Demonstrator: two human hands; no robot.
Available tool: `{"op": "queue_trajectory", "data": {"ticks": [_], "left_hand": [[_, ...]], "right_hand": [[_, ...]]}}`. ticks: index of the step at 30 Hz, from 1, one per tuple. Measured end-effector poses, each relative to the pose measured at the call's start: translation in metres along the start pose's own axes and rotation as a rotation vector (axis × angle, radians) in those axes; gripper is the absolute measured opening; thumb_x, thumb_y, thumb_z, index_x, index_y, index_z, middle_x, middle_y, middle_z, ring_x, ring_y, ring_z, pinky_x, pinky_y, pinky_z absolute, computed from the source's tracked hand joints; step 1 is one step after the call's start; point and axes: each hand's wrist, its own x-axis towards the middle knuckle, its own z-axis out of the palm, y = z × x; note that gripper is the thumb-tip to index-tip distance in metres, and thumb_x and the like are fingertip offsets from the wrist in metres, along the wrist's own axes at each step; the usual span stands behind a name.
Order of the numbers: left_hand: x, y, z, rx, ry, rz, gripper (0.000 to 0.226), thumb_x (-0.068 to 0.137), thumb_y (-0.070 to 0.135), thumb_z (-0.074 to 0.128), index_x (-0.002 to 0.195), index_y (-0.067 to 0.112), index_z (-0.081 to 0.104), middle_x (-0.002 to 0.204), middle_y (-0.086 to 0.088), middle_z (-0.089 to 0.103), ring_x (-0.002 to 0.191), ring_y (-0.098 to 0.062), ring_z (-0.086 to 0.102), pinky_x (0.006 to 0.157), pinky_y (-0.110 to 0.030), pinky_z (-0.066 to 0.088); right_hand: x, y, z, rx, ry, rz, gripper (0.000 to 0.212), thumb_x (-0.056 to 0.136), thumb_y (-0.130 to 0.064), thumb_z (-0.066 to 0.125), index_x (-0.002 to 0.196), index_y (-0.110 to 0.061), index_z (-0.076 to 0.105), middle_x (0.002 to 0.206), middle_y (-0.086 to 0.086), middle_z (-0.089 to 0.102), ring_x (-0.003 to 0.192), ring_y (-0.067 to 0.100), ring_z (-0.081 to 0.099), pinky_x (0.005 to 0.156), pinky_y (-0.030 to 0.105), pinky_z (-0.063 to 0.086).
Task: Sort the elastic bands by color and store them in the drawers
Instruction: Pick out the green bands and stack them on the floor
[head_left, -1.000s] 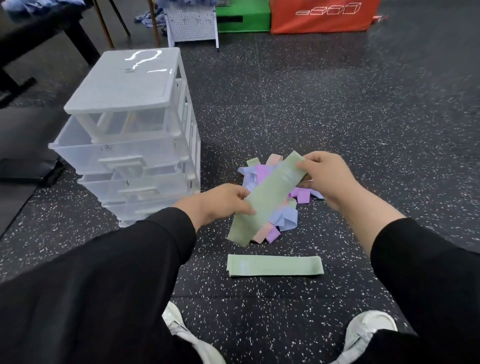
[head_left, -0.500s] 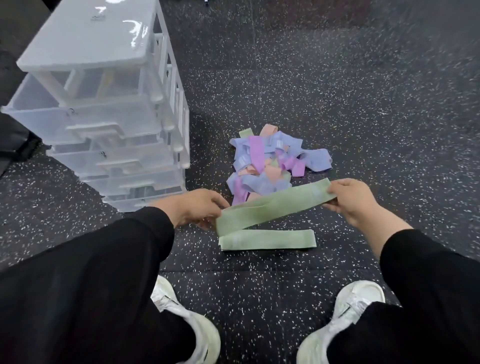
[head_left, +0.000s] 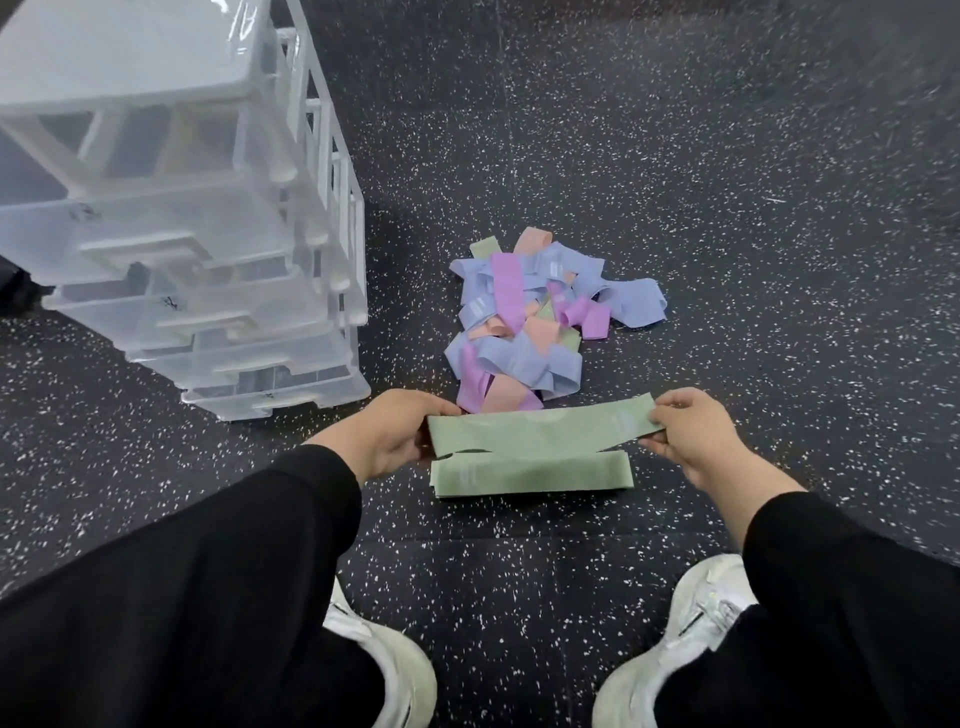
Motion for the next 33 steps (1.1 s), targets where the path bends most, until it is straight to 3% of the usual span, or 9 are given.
{"op": "queue_trajectory", "data": {"ticks": [4, 9, 13, 15, 19, 23, 25, 29, 33], "left_hand": [[0.008, -0.005, 0.003, -0.033, 0.042, -0.008, 0.033, 0.098, -0.006, 0.038, 0.085, 0.007, 0.066, 0.078, -0.015, 0.064, 0.062, -0.022, 0.057, 0.056, -0.030, 0.050], [0.019, -0.010, 0.001, -0.139, 0.041, -0.078, 0.015, 0.094, 0.001, 0.057, 0.090, -0.003, 0.070, 0.098, -0.025, 0.067, 0.084, -0.033, 0.064, 0.077, -0.042, 0.057], [0.025, -0.016, 0.003, -0.149, -0.026, -0.069, 0.018, 0.099, 0.017, 0.061, 0.094, 0.001, 0.068, 0.077, -0.011, 0.068, 0.079, -0.025, 0.065, 0.085, -0.042, 0.059], [0.025, -0.018, 0.006, -0.076, -0.020, -0.040, 0.008, 0.096, 0.011, 0.067, 0.093, 0.003, 0.069, 0.081, -0.010, 0.067, 0.085, -0.023, 0.064, 0.089, -0.041, 0.058], [0.030, -0.027, 0.006, 0.072, 0.084, -0.002, 0.021, 0.092, -0.010, 0.058, 0.096, 0.008, 0.067, 0.089, -0.011, 0.067, 0.077, -0.019, 0.063, 0.068, -0.034, 0.058], [0.037, -0.037, 0.003, 0.274, 0.162, 0.037, 0.028, 0.090, -0.007, 0.057, 0.108, 0.014, 0.063, 0.094, -0.011, 0.061, 0.065, -0.021, 0.051, 0.051, -0.028, 0.047], [0.041, -0.041, 0.004, 0.319, 0.195, 0.047, 0.026, 0.091, -0.005, 0.057, 0.108, 0.014, 0.063, 0.098, -0.013, 0.060, 0.066, -0.022, 0.054, 0.051, -0.030, 0.055], [0.050, -0.051, 0.009, 0.369, 0.236, 0.066, 0.021, 0.091, -0.004, 0.056, 0.093, 0.016, 0.062, 0.099, -0.014, 0.062, 0.081, -0.028, 0.064, 0.062, -0.041, 0.064], [0.059, -0.059, 0.013, 0.512, 0.279, 0.097, 0.017, 0.091, 0.004, 0.059, 0.089, 0.021, 0.063, 0.091, -0.009, 0.066, 0.086, -0.034, 0.071, 0.073, -0.049, 0.063]], "right_hand": [[0.004, 0.004, 0.003, -0.009, -0.010, -0.004, 0.011, 0.100, 0.000, 0.052, 0.103, -0.004, 0.062, 0.095, 0.013, 0.057, 0.067, 0.019, 0.055, 0.063, 0.031, 0.057], [0.009, 0.008, 0.003, -0.006, -0.012, -0.008, 0.012, 0.100, -0.001, 0.054, 0.100, -0.005, 0.065, 0.104, 0.018, 0.062, 0.069, 0.020, 0.058, 0.056, 0.025, 0.060], [0.010, 0.012, 0.005, 0.001, -0.018, -0.004, 0.013, 0.100, -0.002, 0.055, 0.095, -0.008, 0.066, 0.108, 0.020, 0.062, 0.079, 0.024, 0.060, 0.056, 0.024, 0.061], [0.011, 0.016, 0.005, 0.002, -0.022, 0.006, 0.012, 0.100, -0.003, 0.055, 0.095, -0.008, 0.065, 0.108, 0.018, 0.063, 0.078, 0.024, 0.061, 0.060, 0.026, 0.061], [0.016, 0.026, 0.005, -0.061, -0.012, 0.004, 0.013, 0.098, -0.003, 0.056, 0.095, -0.010, 0.067, 0.108, 0.018, 0.065, 0.077, 0.022, 0.063, 0.067, 0.030, 0.058], [0.019, 0.036, 0.005, -0.269, 0.039, -0.008, 0.019, 0.097, -0.002, 0.055, 0.096, -0.012, 0.071, 0.095, 0.009, 0.068, 0.077, 0.016, 0.064, 0.083, 0.043, 0.061], [0.020, 0.042, 0.005, -0.371, 0.044, -0.019, 0.021, 0.096, -0.005, 0.054, 0.096, -0.015, 0.073, 0.089, 0.005, 0.069, 0.074, 0.020, 0.062, 0.084, 0.051, 0.061], [0.020, 0.049, 0.006, -0.571, 0.016, -0.064, 0.024, 0.094, -0.009, 0.052, 0.096, -0.024, 0.071, 0.080, 0.005, 0.071, 0.059, 0.022, 0.053, 0.057, 0.035, 0.048], [0.024, 0.056, 0.010, -0.686, -0.030, -0.062, 0.029, 0.094, -0.007, 0.049, 0.106, -0.022, 0.071, 0.072, -0.002, 0.063, 0.050, 0.017, 0.048, 0.050, 0.026, 0.036]]}}
